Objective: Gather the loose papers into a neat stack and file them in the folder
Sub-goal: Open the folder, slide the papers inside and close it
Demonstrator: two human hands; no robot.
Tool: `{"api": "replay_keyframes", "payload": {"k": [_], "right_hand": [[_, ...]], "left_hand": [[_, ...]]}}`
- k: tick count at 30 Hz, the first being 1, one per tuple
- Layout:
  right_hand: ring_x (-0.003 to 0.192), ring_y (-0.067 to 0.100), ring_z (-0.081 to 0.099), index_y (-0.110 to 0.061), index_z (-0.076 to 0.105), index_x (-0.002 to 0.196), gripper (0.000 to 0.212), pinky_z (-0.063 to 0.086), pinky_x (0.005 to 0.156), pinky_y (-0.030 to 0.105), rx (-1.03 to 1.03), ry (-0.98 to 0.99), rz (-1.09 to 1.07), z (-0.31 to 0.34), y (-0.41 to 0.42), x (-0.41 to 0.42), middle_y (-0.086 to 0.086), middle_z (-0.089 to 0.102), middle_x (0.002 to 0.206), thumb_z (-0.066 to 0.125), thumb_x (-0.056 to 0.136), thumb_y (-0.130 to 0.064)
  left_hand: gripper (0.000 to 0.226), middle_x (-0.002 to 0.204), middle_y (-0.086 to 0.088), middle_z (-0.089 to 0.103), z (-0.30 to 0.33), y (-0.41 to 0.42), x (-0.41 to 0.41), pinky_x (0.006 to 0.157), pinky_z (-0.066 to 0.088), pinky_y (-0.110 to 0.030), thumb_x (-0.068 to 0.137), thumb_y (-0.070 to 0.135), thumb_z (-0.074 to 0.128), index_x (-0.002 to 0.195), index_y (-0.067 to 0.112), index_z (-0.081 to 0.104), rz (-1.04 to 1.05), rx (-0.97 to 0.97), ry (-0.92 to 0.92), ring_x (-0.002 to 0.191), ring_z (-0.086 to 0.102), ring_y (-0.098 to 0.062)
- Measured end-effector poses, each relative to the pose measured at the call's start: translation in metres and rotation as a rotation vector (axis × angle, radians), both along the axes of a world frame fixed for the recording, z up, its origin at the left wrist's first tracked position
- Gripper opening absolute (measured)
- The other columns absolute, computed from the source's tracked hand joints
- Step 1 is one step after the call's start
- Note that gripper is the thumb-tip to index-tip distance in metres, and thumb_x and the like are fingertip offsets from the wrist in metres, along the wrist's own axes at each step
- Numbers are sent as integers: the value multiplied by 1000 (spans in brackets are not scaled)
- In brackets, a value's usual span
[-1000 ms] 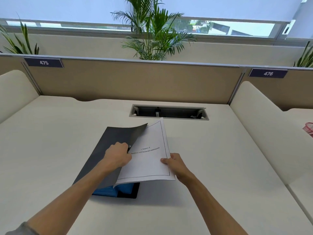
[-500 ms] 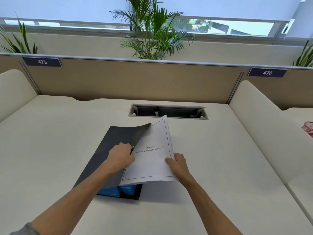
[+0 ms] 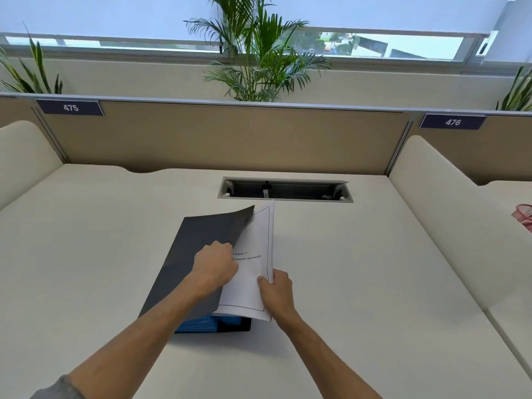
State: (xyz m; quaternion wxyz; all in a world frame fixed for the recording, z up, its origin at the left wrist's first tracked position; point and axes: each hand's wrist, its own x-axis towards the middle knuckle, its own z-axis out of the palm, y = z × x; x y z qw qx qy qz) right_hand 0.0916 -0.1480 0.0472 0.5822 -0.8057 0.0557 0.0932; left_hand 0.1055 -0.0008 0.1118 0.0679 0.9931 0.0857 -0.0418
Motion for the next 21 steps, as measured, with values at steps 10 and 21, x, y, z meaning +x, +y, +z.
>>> {"api": "replay_keyframes", "payload": {"k": [10, 21], "right_hand": [[75, 17, 54, -11, 52, 83, 10, 48, 65, 27, -46, 16, 113, -2, 21, 2, 4, 56, 85, 50, 93, -13], [74, 27, 56, -1, 60, 86, 24, 54, 71, 44, -9, 42, 117, -15, 41, -3, 25, 67, 93, 47, 99, -16]], "left_hand": [[26, 104, -11, 65, -19, -16, -9, 67, 42, -30, 91, 14, 42, 107, 7, 61, -38, 65, -70, 92, 64, -29], [25, 100, -8, 68, -19, -27, -7, 71, 49, -32, 95, 18, 42, 106, 9, 63, -55, 25, -121, 88, 67, -25]]}}
